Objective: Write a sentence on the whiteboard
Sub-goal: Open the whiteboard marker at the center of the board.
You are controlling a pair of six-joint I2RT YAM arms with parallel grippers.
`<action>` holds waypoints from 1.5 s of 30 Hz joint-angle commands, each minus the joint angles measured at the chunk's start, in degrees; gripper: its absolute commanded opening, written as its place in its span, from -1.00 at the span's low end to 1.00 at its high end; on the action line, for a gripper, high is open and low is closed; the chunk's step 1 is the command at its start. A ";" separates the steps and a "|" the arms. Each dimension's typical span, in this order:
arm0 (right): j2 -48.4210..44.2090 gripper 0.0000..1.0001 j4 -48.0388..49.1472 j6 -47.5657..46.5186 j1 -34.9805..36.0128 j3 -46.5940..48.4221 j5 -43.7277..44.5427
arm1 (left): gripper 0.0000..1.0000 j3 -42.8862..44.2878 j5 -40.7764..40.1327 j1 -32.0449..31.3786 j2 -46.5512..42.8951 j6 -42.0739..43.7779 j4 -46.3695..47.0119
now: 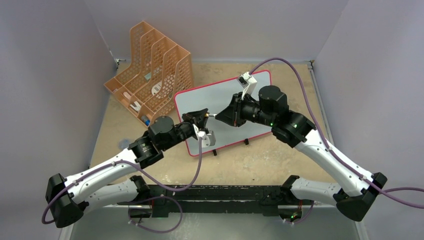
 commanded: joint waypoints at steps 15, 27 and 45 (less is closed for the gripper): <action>-7.14 -1.00 -3.56 -2.92 -0.17 3.15 0.82 | -1.00 2.59 -5.52 8.15 -0.34 1.65 2.18; -8.65 -1.00 -4.55 -3.99 -0.15 6.28 2.49 | -1.00 2.42 -6.48 10.52 -2.61 2.47 0.94; -11.23 -1.00 5.06 -11.96 -0.22 0.45 31.50 | -1.00 15.69 5.29 2.70 1.39 -11.34 -30.13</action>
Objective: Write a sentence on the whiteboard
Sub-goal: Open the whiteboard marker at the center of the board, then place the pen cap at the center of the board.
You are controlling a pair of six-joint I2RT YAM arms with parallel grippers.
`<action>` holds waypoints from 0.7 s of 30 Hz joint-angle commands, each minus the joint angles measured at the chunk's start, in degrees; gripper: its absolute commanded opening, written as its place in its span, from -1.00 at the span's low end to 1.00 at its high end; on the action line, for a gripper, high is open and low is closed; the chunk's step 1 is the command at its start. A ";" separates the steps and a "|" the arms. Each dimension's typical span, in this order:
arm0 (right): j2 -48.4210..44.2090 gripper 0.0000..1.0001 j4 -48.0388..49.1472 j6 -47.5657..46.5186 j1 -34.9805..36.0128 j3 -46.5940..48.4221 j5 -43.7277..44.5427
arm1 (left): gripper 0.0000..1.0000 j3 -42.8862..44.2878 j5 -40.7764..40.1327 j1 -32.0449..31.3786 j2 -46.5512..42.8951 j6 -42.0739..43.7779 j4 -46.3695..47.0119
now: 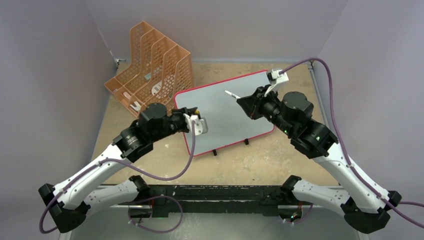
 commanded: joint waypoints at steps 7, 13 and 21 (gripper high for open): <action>-6.69 -1.00 10.23 -7.66 0.17 -5.21 22.40 | -1.00 2.00 3.18 -9.10 8.71 -17.69 -6.56; -10.63 -1.00 13.50 -9.34 0.18 -9.72 26.39 | -1.00 0.57 0.54 -16.32 14.99 -28.02 -5.08; -13.32 -1.00 15.64 -9.55 0.17 -14.00 27.88 | -1.00 -0.83 -8.38 -25.80 24.95 -39.42 -2.66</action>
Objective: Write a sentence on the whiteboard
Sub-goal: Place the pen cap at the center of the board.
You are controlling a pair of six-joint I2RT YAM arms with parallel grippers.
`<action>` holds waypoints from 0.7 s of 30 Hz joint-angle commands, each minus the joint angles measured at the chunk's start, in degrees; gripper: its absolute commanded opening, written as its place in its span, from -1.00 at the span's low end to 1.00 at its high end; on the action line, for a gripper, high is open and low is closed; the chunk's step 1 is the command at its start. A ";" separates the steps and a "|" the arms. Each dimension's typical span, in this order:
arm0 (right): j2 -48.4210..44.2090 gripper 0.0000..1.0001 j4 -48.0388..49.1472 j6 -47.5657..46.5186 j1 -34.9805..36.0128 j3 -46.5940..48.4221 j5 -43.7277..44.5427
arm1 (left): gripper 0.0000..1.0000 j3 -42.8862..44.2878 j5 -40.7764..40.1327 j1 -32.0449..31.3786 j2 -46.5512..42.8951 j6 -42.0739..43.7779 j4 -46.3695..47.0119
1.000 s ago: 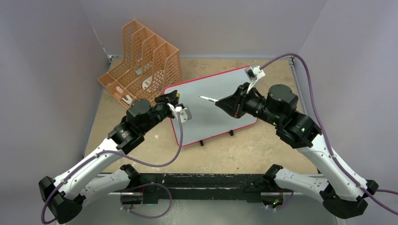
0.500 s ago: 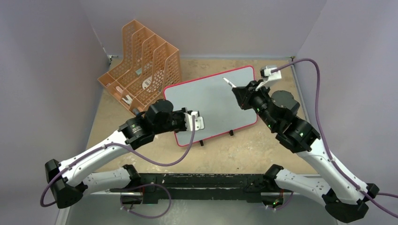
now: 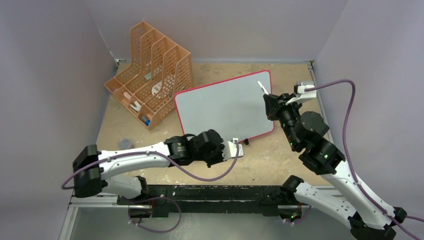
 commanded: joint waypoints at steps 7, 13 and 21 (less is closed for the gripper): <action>-2.46 -1.00 5.08 -0.17 0.11 -2.86 2.25 | -0.95 1.79 -5.49 -4.66 12.88 -14.29 4.69; -3.11 -1.00 5.00 0.18 0.17 -3.35 2.31 | -0.92 2.80 -5.49 -4.78 19.93 -14.43 7.75; -3.41 -1.00 4.74 0.53 0.15 -3.89 2.19 | -0.85 3.88 -4.24 -4.70 26.09 -14.29 8.66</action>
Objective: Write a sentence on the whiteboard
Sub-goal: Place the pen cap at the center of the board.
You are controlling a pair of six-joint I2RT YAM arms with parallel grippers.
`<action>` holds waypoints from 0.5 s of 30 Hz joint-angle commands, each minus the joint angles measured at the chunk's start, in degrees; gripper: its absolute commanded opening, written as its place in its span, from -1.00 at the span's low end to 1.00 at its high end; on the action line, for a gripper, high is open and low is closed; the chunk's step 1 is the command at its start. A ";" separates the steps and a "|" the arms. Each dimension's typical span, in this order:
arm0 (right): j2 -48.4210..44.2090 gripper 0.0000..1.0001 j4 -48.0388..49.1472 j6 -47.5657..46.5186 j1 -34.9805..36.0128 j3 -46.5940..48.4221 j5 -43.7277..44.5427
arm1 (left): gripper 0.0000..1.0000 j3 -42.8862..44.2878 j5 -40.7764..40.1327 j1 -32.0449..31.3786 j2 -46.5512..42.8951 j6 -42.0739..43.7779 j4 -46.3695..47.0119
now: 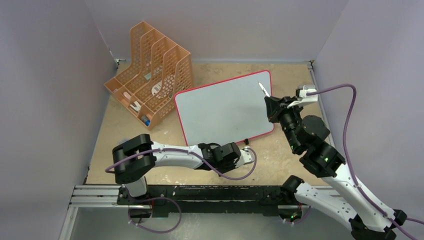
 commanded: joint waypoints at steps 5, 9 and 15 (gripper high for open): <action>-0.81 -1.00 3.13 0.32 0.16 -0.25 1.15 | -0.70 3.65 1.87 -0.13 4.24 -1.80 0.85; -0.62 -1.00 3.16 0.57 0.16 -0.29 0.84 | -0.56 3.59 1.89 -0.13 4.47 -1.95 0.56; -0.42 -1.00 3.08 0.91 0.16 -0.21 0.61 | -0.39 4.02 1.89 -0.13 4.32 -2.28 -0.78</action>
